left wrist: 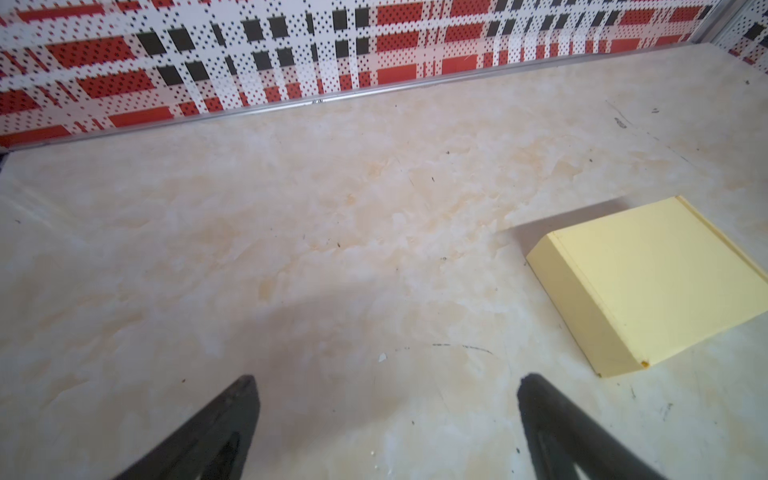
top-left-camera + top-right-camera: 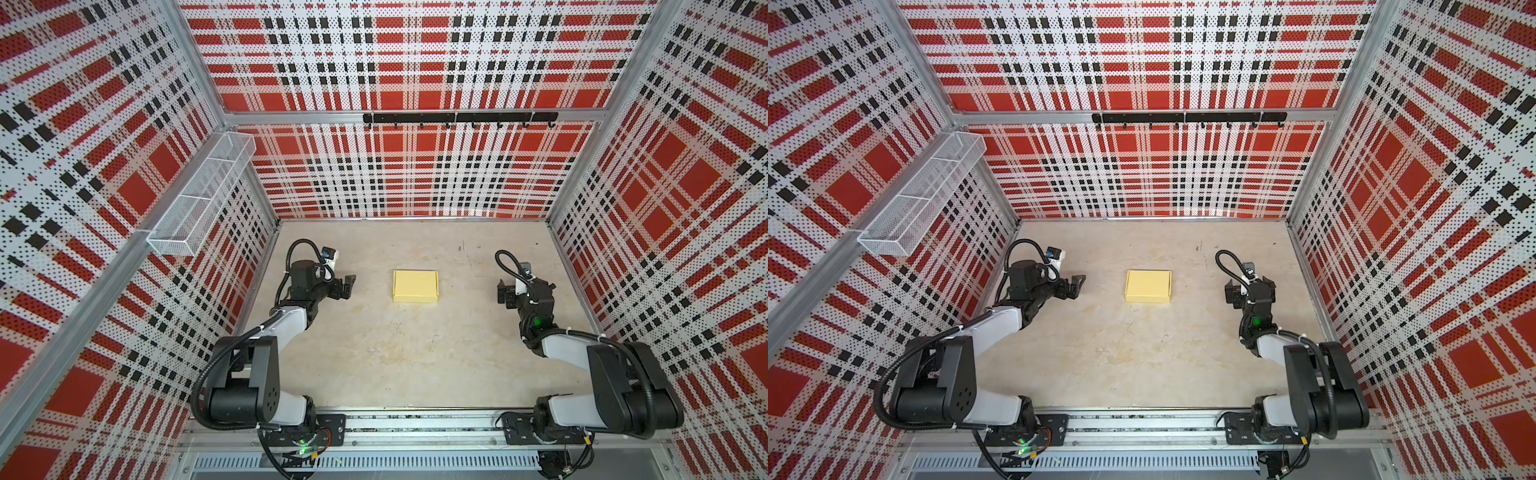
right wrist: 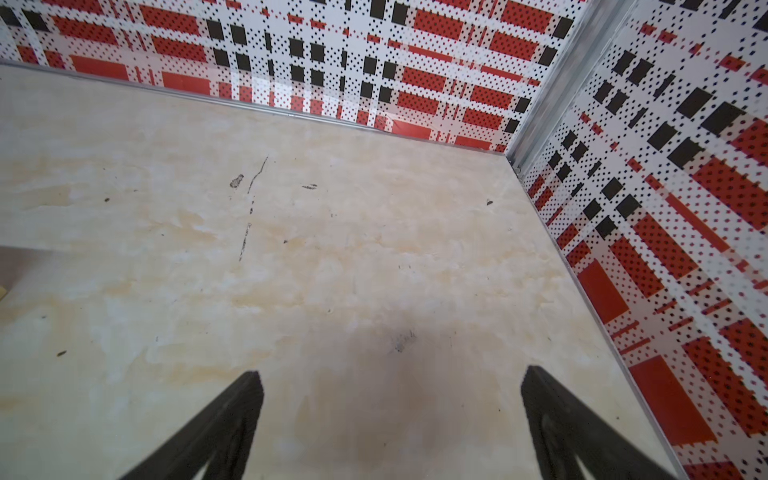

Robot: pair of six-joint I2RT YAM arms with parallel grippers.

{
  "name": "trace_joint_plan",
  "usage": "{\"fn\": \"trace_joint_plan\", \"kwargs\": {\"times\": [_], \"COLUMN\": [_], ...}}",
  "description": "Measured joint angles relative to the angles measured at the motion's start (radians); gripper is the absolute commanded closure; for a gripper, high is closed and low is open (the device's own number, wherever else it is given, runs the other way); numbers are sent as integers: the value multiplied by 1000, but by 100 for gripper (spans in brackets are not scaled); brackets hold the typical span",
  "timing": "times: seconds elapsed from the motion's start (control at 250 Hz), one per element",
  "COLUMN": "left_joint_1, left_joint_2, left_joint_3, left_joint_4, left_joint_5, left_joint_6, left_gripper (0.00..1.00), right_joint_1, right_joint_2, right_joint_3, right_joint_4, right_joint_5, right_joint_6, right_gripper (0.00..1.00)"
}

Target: Fold the paper box

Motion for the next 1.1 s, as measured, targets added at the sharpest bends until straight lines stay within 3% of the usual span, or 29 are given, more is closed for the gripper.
{"fn": "trace_joint_plan", "kwargs": {"times": [0.244, 0.428, 0.688, 1.1], "left_joint_1": [-5, -11, -18, -14], "left_joint_2": [6, 31, 87, 123], "left_joint_3": [-140, -254, -272, -272], "left_joint_4": [253, 435, 603, 646], "left_joint_5": [-16, -32, -147, -200], "left_joint_6": [-6, -6, -34, -67], "left_gripper": [1, 1, 1, 0], "right_joint_1": [0, -5, -46, -45], "right_joint_2": [172, 177, 177, 177], "right_joint_3": [-68, -31, 2, 2], "right_joint_4": [250, 231, 208, 203], "right_joint_5": [-15, 38, 40, 40], "right_joint_6": [24, 64, 106, 110], "right_gripper": [0, 0, 0, 0]}}
